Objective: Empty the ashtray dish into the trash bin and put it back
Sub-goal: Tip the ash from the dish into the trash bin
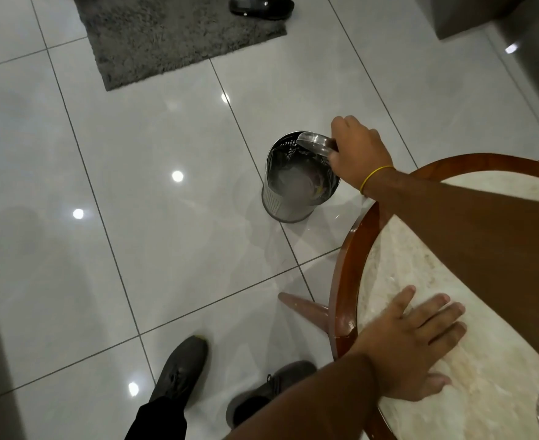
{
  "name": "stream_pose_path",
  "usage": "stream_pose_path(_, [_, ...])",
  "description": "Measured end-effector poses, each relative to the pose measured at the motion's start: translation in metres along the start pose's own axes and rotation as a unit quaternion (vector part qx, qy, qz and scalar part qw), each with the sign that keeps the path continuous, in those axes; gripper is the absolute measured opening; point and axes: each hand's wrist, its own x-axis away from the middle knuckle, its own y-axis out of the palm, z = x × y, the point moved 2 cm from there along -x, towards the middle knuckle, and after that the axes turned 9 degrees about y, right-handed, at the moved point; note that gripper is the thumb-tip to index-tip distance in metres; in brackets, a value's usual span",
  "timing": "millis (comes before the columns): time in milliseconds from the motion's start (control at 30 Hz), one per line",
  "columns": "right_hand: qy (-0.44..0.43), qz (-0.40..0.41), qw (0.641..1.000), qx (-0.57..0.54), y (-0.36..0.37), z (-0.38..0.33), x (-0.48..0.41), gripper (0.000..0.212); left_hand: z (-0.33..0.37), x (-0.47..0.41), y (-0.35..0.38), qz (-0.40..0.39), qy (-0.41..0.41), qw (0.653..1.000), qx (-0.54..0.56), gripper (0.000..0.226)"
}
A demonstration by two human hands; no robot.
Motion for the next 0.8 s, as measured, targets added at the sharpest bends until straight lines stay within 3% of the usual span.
stream_pose_path(800, [-0.008,0.038,0.999,0.001,0.004,0.001,0.005,0.020,-0.002,0.003,-0.011,-0.018,0.007,1.000,-0.006,0.085])
